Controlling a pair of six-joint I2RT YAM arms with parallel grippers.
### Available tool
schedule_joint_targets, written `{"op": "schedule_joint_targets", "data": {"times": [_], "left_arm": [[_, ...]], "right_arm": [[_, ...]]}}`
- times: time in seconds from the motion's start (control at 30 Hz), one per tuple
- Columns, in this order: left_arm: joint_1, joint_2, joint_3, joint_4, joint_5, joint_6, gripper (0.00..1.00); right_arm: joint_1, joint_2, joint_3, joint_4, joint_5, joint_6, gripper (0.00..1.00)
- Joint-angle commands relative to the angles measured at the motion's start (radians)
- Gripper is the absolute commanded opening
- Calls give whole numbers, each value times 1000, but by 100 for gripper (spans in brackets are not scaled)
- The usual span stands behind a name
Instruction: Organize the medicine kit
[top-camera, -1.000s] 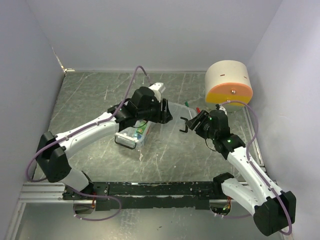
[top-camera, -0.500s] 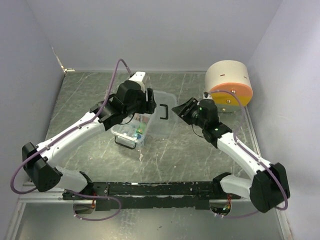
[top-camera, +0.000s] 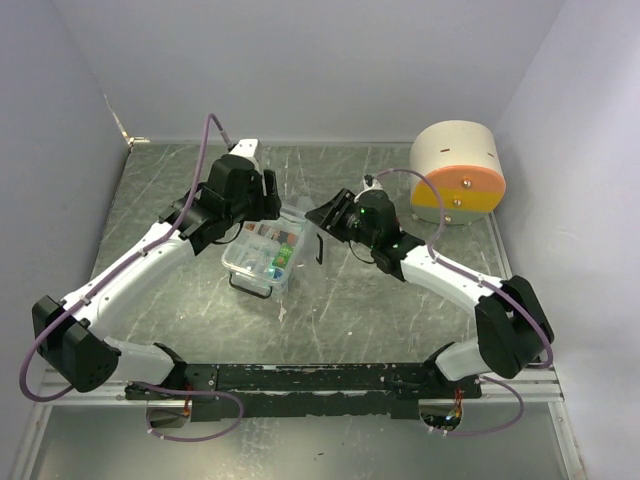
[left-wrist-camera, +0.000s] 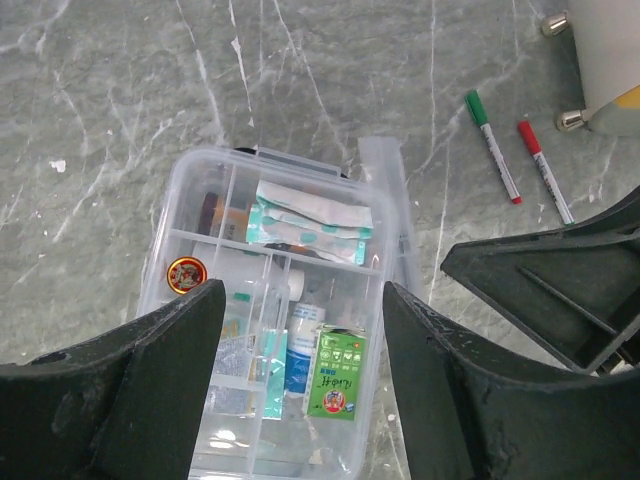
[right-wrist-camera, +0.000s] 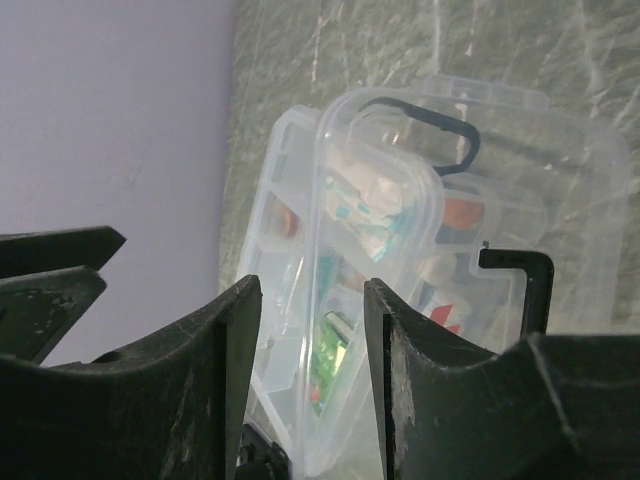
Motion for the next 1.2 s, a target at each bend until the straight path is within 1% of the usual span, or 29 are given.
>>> {"op": "schedule_joint_targets", "data": {"times": [0.0,0.1,0.2,0.33,0.4,0.57,0.7,0.83,0.97,1.1,1.17], "left_arm": [[15,-48,-22,5,57,41,76],[15,-67,-42,35,173,64,77],[15,-51,-51,42,266,64,78],[15,-5,-51,32,343,20,76],[16,13,-62,37,355,-1,75],[9,34,-84,69,408,-16,75],[-29,91,-75,62,383,-18,75],[-70,151,-45,39,309,-18,74],[-87,200,-17,32,265,-24,70],[-93,242,9,23,276,-37,61],[-95,246,14,22,275,-39,58]], "right_arm": [[4,7,17,3,48,-62,46],[3,3,11,-33,61,-94,48],[4,8,-3,-31,54,-97,50],[3,3,-14,-18,48,-105,53],[3,7,-12,-27,43,-112,56],[0,-24,-9,-95,109,-128,62],[-31,-66,-45,-174,162,-115,69],[-84,-87,-144,-162,118,-94,77],[-104,-71,-218,-110,57,-87,78],[-105,-37,-278,-17,-15,-80,77],[-136,-12,-296,20,-49,-76,77]]}}
